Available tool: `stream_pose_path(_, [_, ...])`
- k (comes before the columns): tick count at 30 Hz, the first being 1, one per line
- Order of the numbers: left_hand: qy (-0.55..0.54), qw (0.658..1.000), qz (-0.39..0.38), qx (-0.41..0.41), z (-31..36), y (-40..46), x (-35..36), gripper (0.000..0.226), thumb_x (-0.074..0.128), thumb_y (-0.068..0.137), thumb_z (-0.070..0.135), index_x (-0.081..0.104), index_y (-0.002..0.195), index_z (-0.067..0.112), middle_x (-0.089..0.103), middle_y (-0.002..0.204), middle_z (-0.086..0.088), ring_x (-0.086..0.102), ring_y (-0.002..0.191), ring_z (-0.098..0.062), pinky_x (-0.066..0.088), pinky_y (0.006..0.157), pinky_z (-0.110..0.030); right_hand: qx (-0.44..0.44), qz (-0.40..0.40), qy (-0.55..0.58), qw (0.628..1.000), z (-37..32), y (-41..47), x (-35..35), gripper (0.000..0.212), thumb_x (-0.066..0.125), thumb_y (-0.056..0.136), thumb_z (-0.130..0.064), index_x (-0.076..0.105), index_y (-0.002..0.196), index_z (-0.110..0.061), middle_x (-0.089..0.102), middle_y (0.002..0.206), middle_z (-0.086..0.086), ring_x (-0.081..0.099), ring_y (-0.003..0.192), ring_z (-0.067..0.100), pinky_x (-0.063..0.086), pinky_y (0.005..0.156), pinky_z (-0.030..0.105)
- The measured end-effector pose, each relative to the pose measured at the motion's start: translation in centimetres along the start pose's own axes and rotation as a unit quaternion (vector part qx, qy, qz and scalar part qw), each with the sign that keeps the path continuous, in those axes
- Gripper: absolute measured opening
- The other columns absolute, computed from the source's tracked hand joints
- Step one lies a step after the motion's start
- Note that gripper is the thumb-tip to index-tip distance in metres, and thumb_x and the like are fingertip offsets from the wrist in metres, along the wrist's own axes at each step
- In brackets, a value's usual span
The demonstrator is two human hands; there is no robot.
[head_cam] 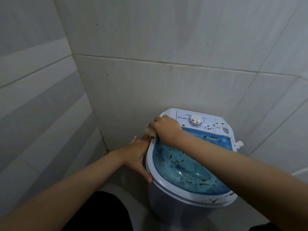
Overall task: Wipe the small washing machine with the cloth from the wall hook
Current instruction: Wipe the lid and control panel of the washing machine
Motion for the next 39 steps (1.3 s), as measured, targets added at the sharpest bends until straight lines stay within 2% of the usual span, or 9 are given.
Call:
stream_pose_path(5, [-0.005, 1.000, -0.015, 0.004, -0.6, 0.2, 0.7, 0.132, 0.061, 0.036, 0.086, 0.003, 0.146, 0.041, 0.007, 0.158, 0.013, 0.002, 0.146, -0.010, -0.009, 0.115, -0.057, -0.039, 0.008, 0.011, 0.999, -1.8, -2.9, 0.1, 0.044, 0.055, 0.085, -0.005, 0.049, 0.128, -0.013, 0.054, 0.124, 0.010, 0.051, 0.110, 0.031, 0.048, 0.080, 0.038])
stream_pose_path(8, [-0.020, 1.000, -0.002, 0.002, -1.1, 0.3, 1.2, 0.140, 0.059, 0.032, 0.089, -0.001, 0.149, 0.038, -0.010, 0.159, 0.010, -0.015, 0.145, -0.009, -0.017, 0.113, -0.047, -0.054, 0.018, 0.041, 0.998, -2.2, -4.5, 0.4, 0.050, 0.055, 0.085, -0.006, 0.044, 0.133, -0.014, 0.049, 0.133, 0.010, 0.050, 0.113, 0.032, 0.048, 0.085, 0.040])
stream_pose_path(11, [-0.042, 0.999, 0.005, -0.002, -1.0, 0.1, 1.2, 0.145, 0.070, 0.035, 0.078, -0.013, 0.147, 0.035, -0.025, 0.154, 0.011, -0.025, 0.141, -0.007, -0.019, 0.111, -0.038, -0.064, 0.024, 0.081, 0.994, -2.5, -6.0, 0.7, 0.051, 0.057, 0.085, -0.010, 0.044, 0.134, -0.016, 0.048, 0.134, 0.009, 0.050, 0.112, 0.032, 0.048, 0.084, 0.041])
stream_pose_path(15, [-0.036, 0.999, 0.002, -0.014, -1.2, 0.4, 1.5, 0.157, 0.060, 0.027, 0.089, -0.015, 0.149, 0.025, -0.026, 0.156, 0.003, -0.025, 0.142, -0.010, -0.015, 0.112, -0.039, -0.084, 0.039, 0.111, 0.990, -2.7, -8.0, 0.9, 0.049, 0.058, 0.085, -0.016, 0.046, 0.133, -0.016, 0.053, 0.130, 0.008, 0.050, 0.110, 0.030, 0.048, 0.085, 0.041])
stream_pose_path(19, [-0.015, 1.000, 0.007, -0.025, -1.0, 0.5, 1.7, 0.148, 0.079, 0.048, 0.067, -0.023, 0.146, 0.023, -0.025, 0.156, 0.002, -0.023, 0.142, -0.011, -0.009, 0.115, -0.044, -0.123, 0.060, 0.136, 0.981, -3.0, -10.0, 1.4, 0.049, 0.066, 0.080, -0.019, 0.053, 0.128, -0.017, 0.060, 0.123, 0.009, 0.057, 0.101, 0.033, 0.055, 0.078, 0.044])
stream_pose_path(22, [-0.023, 0.999, 0.022, -0.020, -1.0, 0.4, 1.6, 0.137, 0.078, 0.061, 0.058, -0.022, 0.147, 0.021, -0.022, 0.157, 0.000, -0.020, 0.142, -0.011, -0.007, 0.115, -0.045, -0.140, 0.055, 0.147, 0.978, -3.0, -11.2, 1.9, 0.050, 0.066, 0.079, -0.022, 0.053, 0.127, -0.020, 0.061, 0.123, 0.008, 0.058, 0.101, 0.032, 0.056, 0.074, 0.045])
stream_pose_path(28, [-0.011, 1.000, 0.014, -0.014, -0.9, 0.3, 1.5, 0.141, 0.075, 0.055, 0.066, -0.025, 0.145, 0.025, -0.025, 0.157, 0.001, -0.021, 0.142, -0.012, -0.010, 0.112, -0.042, -0.174, 0.058, 0.133, 0.974, -2.5, -13.0, 2.1, 0.049, 0.068, 0.078, -0.033, 0.055, 0.124, -0.024, 0.064, 0.119, 0.003, 0.063, 0.095, 0.026, 0.057, 0.071, 0.037])
stream_pose_path(36, [0.018, 0.999, -0.003, -0.027, -0.6, 0.0, 0.9, 0.149, 0.072, 0.041, 0.075, -0.022, 0.146, 0.027, -0.022, 0.158, -0.001, -0.019, 0.144, -0.016, -0.011, 0.111, -0.041, -0.213, 0.039, 0.110, 0.970, -0.9, -15.4, 2.6, 0.050, 0.068, 0.076, -0.024, 0.050, 0.123, -0.029, 0.062, 0.120, 0.001, 0.061, 0.103, 0.026, 0.058, 0.074, 0.043])
stream_pose_path(39, [0.029, 0.999, -0.015, -0.033, -0.3, -0.1, 0.4, 0.149, 0.076, 0.043, 0.072, -0.021, 0.147, 0.027, -0.021, 0.158, -0.002, -0.018, 0.144, -0.017, -0.011, 0.112, -0.044, -0.216, 0.031, 0.109, 0.970, -0.3, -16.6, 2.3, 0.051, 0.069, 0.076, -0.024, 0.050, 0.124, -0.030, 0.062, 0.121, 0.001, 0.060, 0.105, 0.025, 0.059, 0.072, 0.041])
Point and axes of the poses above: each hand's wrist, its own y-axis towards the middle knuckle, its own x-axis out of the palm, z = x × y, the point moved 1 cm from there along y, towards the middle knuckle
